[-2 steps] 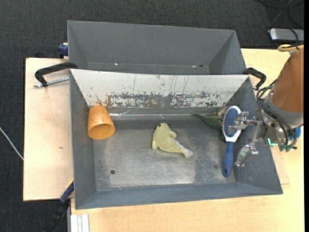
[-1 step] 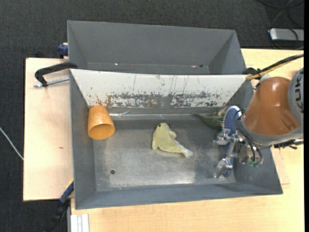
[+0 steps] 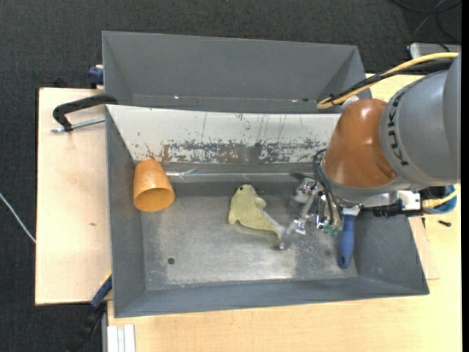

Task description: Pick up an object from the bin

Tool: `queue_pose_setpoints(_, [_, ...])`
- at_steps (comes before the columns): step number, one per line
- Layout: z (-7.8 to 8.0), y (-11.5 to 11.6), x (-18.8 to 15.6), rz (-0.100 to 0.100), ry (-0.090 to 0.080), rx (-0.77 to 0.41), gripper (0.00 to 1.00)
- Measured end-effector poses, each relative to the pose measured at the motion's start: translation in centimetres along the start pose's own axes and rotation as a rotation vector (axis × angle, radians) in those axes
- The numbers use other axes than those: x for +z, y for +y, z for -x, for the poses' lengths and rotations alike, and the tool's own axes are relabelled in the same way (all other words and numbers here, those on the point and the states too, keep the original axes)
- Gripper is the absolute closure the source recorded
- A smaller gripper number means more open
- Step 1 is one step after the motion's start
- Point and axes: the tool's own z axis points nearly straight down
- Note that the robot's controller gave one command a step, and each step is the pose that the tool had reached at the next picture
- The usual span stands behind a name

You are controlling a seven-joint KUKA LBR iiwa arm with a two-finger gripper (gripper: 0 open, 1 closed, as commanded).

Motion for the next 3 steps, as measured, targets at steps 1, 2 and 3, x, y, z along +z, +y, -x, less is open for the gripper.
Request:
queue_pose_setpoints(1, [-2.0,4.8,0.4,-0.002,-0.004,0.189,0.0])
queue_pose_setpoints(2, [-2.1,4.9,0.4,-0.001,-0.001,0.186,1.0])
queue_pose_setpoints(3, [-1.6,6.3,-9.1,0.001,-0.007,0.188,1.0])
